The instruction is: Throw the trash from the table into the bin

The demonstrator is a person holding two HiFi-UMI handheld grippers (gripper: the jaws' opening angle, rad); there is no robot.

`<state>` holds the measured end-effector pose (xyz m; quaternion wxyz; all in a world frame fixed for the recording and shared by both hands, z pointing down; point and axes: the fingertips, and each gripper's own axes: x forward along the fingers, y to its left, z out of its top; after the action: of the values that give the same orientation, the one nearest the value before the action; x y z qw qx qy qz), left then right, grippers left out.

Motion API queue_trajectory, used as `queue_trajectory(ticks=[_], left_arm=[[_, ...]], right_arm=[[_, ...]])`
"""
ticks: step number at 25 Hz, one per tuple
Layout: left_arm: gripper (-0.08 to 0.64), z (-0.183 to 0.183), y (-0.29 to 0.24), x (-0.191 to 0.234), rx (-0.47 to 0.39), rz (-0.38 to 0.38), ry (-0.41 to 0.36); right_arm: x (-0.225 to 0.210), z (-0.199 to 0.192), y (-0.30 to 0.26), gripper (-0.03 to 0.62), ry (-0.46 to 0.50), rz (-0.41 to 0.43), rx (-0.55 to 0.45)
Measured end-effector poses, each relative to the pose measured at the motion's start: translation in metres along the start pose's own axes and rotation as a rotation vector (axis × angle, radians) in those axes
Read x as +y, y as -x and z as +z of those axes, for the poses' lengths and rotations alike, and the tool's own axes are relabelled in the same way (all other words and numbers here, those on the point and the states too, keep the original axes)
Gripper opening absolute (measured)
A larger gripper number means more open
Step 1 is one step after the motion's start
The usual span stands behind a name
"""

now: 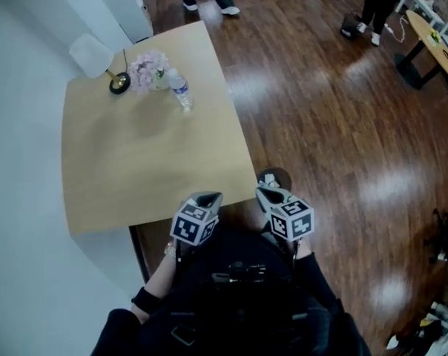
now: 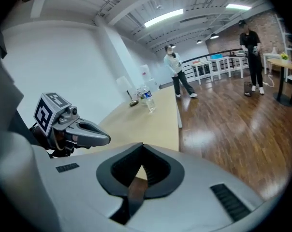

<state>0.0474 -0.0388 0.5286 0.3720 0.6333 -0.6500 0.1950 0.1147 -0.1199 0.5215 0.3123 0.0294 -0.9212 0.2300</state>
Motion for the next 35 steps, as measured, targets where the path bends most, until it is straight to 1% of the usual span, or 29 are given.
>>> queue_trajectory(ticks=[6, 9, 12, 15, 20, 24, 30, 35], left_arm=[[0.003, -0.025, 0.041, 0.057, -0.051, 0.118, 0.143], [0.003, -0.038, 0.063, 0.074, -0.081, 0.173, 0.206], [0.004, -0.049, 0.078, 0.084, -0.102, 0.205, 0.243], [0.003, -0.048, 0.088, 0.088, -0.11, 0.212, 0.266], [0.003, -0.042, 0.088, 0.1, -0.121, 0.203, 0.276], [0.003, -0.035, 0.083, 0.098, -0.133, 0.191, 0.267], [0.003, -0.027, 0.076, 0.077, -0.128, 0.179, 0.249], [0.003, -0.02, 0.066, 0.085, -0.128, 0.169, 0.241]], right_arm=[[0.046, 0.016, -0.05, 0.008, 0.1, 0.091, 0.065], [0.069, 0.025, -0.064, 0.008, 0.153, 0.127, 0.082], [0.083, 0.026, -0.073, 0.008, 0.183, 0.145, 0.084], [0.091, 0.035, -0.073, 0.006, 0.199, 0.143, 0.094], [0.09, 0.041, -0.08, 0.003, 0.229, 0.122, 0.105], [0.085, 0.041, -0.076, 0.003, 0.223, 0.11, 0.113], [0.075, 0.038, -0.058, 0.003, 0.215, 0.108, 0.104], [0.069, 0.042, -0.067, 0.003, 0.213, 0.105, 0.106]])
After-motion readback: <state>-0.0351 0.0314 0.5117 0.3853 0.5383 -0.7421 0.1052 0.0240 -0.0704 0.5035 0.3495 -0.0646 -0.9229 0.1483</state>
